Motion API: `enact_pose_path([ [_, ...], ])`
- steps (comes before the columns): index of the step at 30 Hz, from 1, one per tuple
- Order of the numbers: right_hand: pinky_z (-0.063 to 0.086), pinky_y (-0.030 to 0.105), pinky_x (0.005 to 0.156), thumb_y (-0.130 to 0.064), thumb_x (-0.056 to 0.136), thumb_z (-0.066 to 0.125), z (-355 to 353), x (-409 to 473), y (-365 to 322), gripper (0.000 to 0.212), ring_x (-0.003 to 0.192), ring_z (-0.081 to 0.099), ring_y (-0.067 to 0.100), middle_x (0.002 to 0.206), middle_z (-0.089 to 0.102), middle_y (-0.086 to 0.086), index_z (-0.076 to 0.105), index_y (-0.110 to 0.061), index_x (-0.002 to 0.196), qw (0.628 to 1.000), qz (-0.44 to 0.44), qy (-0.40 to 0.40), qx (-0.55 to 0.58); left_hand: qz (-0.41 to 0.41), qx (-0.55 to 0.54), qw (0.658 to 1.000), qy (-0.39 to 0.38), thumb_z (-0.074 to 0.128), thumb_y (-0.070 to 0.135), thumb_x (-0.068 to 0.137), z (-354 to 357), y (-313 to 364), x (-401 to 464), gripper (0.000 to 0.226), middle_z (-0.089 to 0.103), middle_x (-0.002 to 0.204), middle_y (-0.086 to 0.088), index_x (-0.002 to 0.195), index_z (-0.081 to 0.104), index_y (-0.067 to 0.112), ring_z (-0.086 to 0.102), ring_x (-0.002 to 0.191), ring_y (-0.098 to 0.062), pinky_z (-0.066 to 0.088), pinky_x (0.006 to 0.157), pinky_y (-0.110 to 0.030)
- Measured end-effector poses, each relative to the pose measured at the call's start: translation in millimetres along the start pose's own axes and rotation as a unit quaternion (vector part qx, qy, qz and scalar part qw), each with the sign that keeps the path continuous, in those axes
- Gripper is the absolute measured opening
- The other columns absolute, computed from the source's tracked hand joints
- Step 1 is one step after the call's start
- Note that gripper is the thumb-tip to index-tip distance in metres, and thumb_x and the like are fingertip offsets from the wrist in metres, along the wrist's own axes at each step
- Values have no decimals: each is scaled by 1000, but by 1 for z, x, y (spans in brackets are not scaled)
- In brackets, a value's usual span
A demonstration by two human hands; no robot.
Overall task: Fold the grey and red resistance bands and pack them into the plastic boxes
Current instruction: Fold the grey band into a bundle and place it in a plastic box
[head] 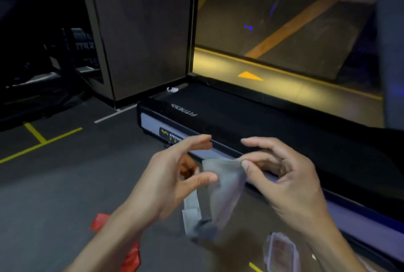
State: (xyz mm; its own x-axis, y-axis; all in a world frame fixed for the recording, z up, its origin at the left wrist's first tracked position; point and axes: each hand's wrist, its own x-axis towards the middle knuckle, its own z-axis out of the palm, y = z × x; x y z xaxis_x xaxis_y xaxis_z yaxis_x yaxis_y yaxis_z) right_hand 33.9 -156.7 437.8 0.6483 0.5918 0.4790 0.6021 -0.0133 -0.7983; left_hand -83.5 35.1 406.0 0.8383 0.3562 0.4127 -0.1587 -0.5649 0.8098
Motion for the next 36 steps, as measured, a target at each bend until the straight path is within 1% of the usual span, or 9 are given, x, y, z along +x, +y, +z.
enact_pose_path([
  [3,57,27,88,-3,88,73,-12,-2,-38,36,91,76,13,90,79,-6,69,-27,114,1000,-27,5,-2,-14,-8,999,-31,82,47,82,-20,34,-3,56,68,114,19,133,57,46,68,83,-19,57,79,-42],
  [6,58,25,85,1,88,73,-21,-4,-68,36,89,76,12,88,79,-6,70,-24,114,999,-38,15,-2,-17,-61,998,-16,81,36,83,-32,66,-8,42,70,96,5,123,67,39,67,84,-30,55,81,-49],
  [11,57,22,82,1,89,73,-38,-13,-122,35,85,75,11,86,79,-4,70,-25,111,998,-39,39,19,9,-103,995,11,84,23,82,-59,126,-16,36,74,87,-3,115,71,30,67,75,-20,52,69,-27],
  [15,55,25,78,-1,90,72,-50,-20,-163,30,79,71,12,83,78,1,72,-25,108,996,-20,57,68,26,-122,992,10,83,11,81,-79,176,-24,35,73,78,-1,112,72,23,70,72,-15,55,73,-27],
  [19,56,36,81,2,90,67,-59,-30,-198,25,76,65,12,78,74,5,77,-19,98,987,7,92,128,32,-116,992,-32,82,8,83,-94,224,-28,33,71,78,-6,112,74,18,72,78,-31,60,85,-38],
  [22,56,27,71,4,90,65,-61,-43,-224,23,74,66,11,74,72,4,78,-16,91,981,13,109,160,15,-147,988,-50,80,4,84,-104,249,-37,27,69,79,-13,109,75,12,68,76,-24,62,81,-37],
  [25,55,23,67,6,90,65,-63,-56,-244,20,71,67,12,76,74,6,77,-10,92,978,20,113,174,-9,-184,982,-50,79,6,86,-110,260,-50,23,67,80,-17,108,76,13,62,78,-27,59,83,-39],
  [31,57,29,71,5,88,67,-60,-84,-255,14,70,67,13,74,72,3,72,-8,87,974,81,96,186,-26,-256,965,-42,72,1,90,-103,254,-82,16,66,79,-7,94,75,16,58,74,-19,51,75,-29],
  [36,57,35,77,2,87,66,-51,-101,-245,20,77,66,16,80,72,5,74,-14,79,979,103,97,144,-14,-202,979,-3,74,6,91,-87,235,-101,17,77,90,-6,88,80,21,69,86,-18,58,83,-33],
])
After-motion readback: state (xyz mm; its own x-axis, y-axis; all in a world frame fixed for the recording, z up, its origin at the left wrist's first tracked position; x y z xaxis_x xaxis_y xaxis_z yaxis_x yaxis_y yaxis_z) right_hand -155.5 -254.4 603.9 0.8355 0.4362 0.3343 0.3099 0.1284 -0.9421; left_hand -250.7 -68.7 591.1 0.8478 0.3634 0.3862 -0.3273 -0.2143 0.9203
